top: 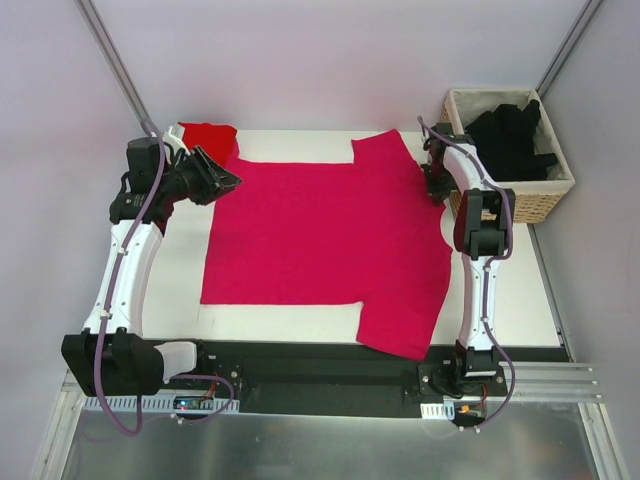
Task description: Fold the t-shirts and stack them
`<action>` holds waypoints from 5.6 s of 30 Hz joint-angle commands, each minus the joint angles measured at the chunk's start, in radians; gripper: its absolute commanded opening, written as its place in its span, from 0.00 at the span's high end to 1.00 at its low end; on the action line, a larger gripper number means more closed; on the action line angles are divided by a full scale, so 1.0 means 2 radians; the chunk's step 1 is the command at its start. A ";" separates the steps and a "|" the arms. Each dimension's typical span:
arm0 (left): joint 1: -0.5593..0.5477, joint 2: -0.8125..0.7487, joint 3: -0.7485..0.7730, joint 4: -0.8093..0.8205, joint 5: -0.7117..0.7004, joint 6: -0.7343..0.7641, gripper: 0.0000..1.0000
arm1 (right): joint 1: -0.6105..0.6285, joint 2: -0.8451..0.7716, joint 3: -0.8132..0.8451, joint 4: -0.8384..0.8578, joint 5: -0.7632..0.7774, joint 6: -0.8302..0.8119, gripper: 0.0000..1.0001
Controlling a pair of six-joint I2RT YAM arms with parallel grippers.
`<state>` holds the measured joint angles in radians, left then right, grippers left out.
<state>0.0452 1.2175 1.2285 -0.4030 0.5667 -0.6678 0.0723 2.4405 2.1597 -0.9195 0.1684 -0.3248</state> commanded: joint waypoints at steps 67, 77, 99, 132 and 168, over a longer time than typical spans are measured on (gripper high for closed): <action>0.109 -0.134 -0.276 -0.231 -0.101 0.027 0.45 | -0.072 -0.674 -0.624 -0.127 -0.146 0.149 0.54; 0.122 -0.137 -0.253 -0.246 -0.125 -0.020 0.46 | -0.059 -0.622 -0.658 -0.077 -0.172 0.161 0.54; 0.171 -0.126 -0.255 -0.187 -0.012 -0.042 0.46 | 0.051 -0.521 -0.686 -0.043 -0.088 0.281 0.60; 0.174 -0.133 -0.209 -0.330 -0.180 -0.071 0.51 | 0.068 -0.420 -0.663 0.040 -0.106 0.281 0.99; 0.173 -0.049 -0.321 -0.156 -0.210 -0.087 0.52 | 0.071 -0.437 -0.650 0.030 -0.121 0.239 0.99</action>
<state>0.3817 1.1034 0.5915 -0.7300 0.1497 -0.7986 0.2104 1.6047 0.8581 -0.8371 -0.0689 0.1677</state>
